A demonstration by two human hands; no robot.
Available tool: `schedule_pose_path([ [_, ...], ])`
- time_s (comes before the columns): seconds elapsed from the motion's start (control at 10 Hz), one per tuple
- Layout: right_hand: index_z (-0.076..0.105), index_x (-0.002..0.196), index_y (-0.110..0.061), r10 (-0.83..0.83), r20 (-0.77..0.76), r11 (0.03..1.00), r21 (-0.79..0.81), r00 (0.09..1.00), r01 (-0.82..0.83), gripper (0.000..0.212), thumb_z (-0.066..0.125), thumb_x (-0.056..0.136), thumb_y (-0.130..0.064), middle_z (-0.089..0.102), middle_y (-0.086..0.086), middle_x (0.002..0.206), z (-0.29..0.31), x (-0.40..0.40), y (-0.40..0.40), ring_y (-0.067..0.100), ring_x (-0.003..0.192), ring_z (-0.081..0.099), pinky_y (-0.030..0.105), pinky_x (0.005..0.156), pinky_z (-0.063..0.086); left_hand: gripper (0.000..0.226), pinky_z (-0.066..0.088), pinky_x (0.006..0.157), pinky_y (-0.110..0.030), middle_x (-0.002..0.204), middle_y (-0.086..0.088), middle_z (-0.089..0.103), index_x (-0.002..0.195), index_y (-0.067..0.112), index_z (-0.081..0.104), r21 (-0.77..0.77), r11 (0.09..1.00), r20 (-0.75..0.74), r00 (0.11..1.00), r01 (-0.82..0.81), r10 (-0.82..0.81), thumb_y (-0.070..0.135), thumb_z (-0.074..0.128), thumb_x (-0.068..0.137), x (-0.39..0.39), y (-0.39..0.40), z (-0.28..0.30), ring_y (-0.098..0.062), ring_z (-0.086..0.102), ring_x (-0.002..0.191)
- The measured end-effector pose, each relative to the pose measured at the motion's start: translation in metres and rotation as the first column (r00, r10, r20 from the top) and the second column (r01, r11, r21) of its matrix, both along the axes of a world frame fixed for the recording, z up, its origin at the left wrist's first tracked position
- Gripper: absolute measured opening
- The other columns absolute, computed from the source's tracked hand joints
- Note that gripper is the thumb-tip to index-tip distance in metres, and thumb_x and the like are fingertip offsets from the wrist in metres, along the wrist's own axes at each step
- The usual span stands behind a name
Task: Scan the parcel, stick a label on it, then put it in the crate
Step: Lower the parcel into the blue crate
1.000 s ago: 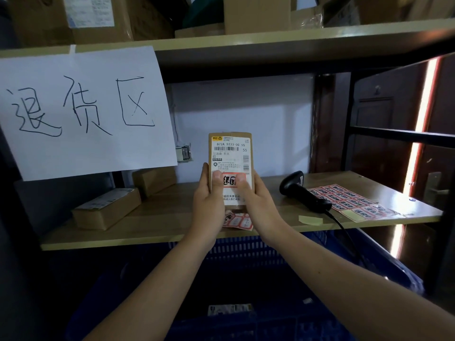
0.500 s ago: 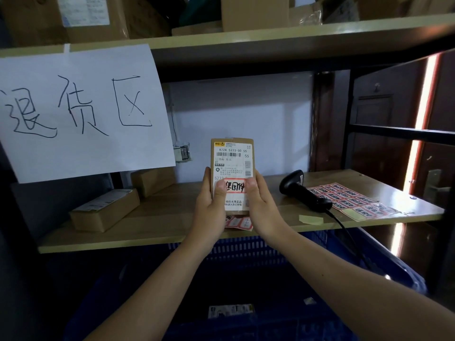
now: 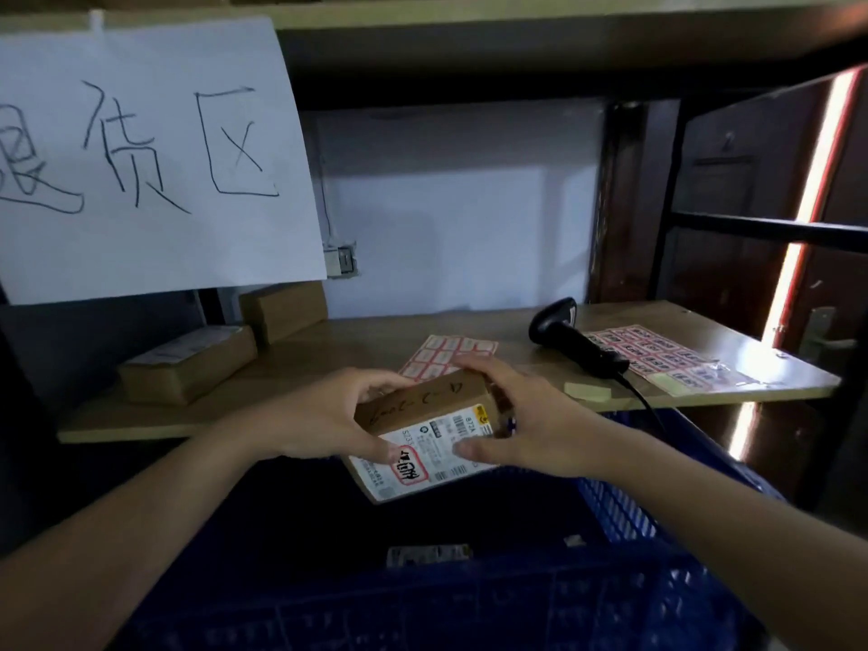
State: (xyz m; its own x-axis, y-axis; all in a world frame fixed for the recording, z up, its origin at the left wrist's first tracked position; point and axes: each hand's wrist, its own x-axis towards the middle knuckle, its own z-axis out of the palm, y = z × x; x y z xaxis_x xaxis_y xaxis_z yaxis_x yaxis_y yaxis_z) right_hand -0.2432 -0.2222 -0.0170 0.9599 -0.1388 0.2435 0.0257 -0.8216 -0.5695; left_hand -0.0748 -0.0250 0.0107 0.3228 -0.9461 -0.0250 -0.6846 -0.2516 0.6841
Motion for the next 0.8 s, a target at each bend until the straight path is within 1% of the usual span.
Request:
schedule_pose_path([
  [0.1, 0.031, 0.148, -0.039, 0.052, -0.206, 0.989, -0.124, 0.977, -0.079, 0.078, 0.073, 0.083, -0.047, 0.052, -0.009, 0.125, -0.010, -0.003, 0.004, 0.008, 0.105, 0.058, 0.029, 0.090, 0.051, 0.070, 0.050, 0.092, -0.027, 0.120, 0.019, 0.056, 0.132, 0.039, 0.045, 0.181, 0.984, 0.122, 0.992, 0.005, -0.027, 0.036, 0.079, 0.072, -0.002, -0.002, -0.025, 0.001, 0.058, 0.104],
  [0.2, 0.050, 0.122, -0.027, 0.033, -0.353, 0.974, -0.198, 0.935, -0.109, 0.046, 0.070, 0.085, -0.045, 0.050, -0.006, 0.106, -0.028, 0.005, 0.005, 0.007, 0.085, 0.053, 0.025, 0.066, 0.044, 0.059, 0.052, 0.086, -0.026, 0.113, 0.018, 0.060, 0.125, 0.035, 0.053, 0.238, 0.970, 0.116, 0.991, 0.042, -0.071, 0.033, 0.079, 0.073, -0.007, -0.009, -0.046, 0.002, 0.060, 0.097],
  [0.3, 0.054, 0.098, -0.025, -0.025, -0.451, 0.958, -0.265, 0.892, -0.107, 0.028, 0.069, 0.083, -0.043, 0.050, -0.005, 0.098, -0.045, 0.019, 0.001, 0.011, 0.079, 0.050, 0.027, 0.062, 0.038, 0.049, 0.054, 0.083, -0.033, 0.105, 0.014, 0.063, 0.110, 0.035, 0.060, 0.274, 0.961, 0.190, 0.979, 0.018, -0.073, 0.031, 0.081, 0.066, -0.005, -0.023, -0.073, -0.004, 0.061, 0.092],
  [0.4, 0.058, 0.102, -0.022, -0.040, -0.526, 0.958, -0.262, 0.850, -0.117, 0.026, 0.071, 0.084, -0.037, 0.058, 0.000, 0.104, -0.063, 0.029, -0.003, 0.017, 0.087, 0.058, 0.029, 0.069, 0.045, 0.034, 0.053, 0.081, -0.038, 0.097, 0.007, 0.060, 0.090, 0.039, 0.058, 0.321, 0.947, 0.304, 0.947, 0.001, -0.104, 0.030, 0.079, 0.065, -0.005, -0.037, -0.099, -0.011, 0.058, 0.089],
  [0.5, 0.059, 0.120, -0.015, -0.077, -0.512, 0.944, -0.315, 0.856, -0.104, 0.036, 0.067, 0.090, -0.032, 0.054, 0.003, 0.118, -0.076, 0.036, -0.007, 0.022, 0.105, 0.057, 0.032, 0.085, 0.048, 0.036, 0.050, 0.081, -0.035, 0.103, 0.003, 0.051, 0.102, 0.032, 0.057, 0.326, 0.945, 0.441, 0.890, -0.042, -0.113, 0.033, 0.076, 0.071, -0.004, -0.044, -0.115, -0.014, 0.051, 0.094],
  [0.6, 0.056, 0.132, -0.015, -0.099, -0.461, 0.934, -0.349, 0.882, -0.077, 0.038, 0.058, 0.096, -0.028, 0.049, 0.007, 0.131, -0.078, 0.038, -0.008, 0.025, 0.115, 0.055, 0.036, 0.097, 0.048, 0.045, 0.049, 0.086, -0.037, 0.118, 0.001, 0.048, 0.125, 0.026, 0.053, 0.291, 0.952, 0.552, 0.829, -0.091, -0.089, 0.031, 0.068, 0.083, -0.003, -0.042, -0.112, -0.020, 0.051, 0.105],
  [0.7, 0.065, 0.124, -0.014, -0.099, -0.400, 0.912, -0.404, 0.911, -0.078, 0.029, 0.055, 0.098, -0.020, 0.059, 0.007, 0.125, -0.076, 0.038, -0.010, 0.024, 0.108, 0.061, 0.037, 0.092, 0.052, 0.029, 0.048, 0.086, -0.034, 0.117, 0.007, 0.051, 0.117, 0.026, 0.057, 0.170, 0.980, 0.595, 0.803, -0.100, -0.021, 0.029, 0.061, 0.089, -0.003, -0.035, -0.100, -0.014, 0.053, 0.103],
  [0.8, 0.069, 0.094, -0.009, -0.026, -0.235, 0.934, -0.353, 0.972, -0.060, 0.020, 0.056, 0.098, -0.023, 0.068, 0.003, 0.094, -0.053, 0.036, -0.002, 0.010, 0.076, 0.059, 0.023, 0.072, 0.046, 0.006, 0.049, 0.077, -0.031, 0.096, 0.009, 0.061, 0.089, 0.026, 0.062, -0.007, 0.998, 0.586, 0.808, -0.064, 0.056, 0.030, 0.057, 0.092, -0.009, -0.033, -0.070, -0.009, 0.056, 0.086],
])
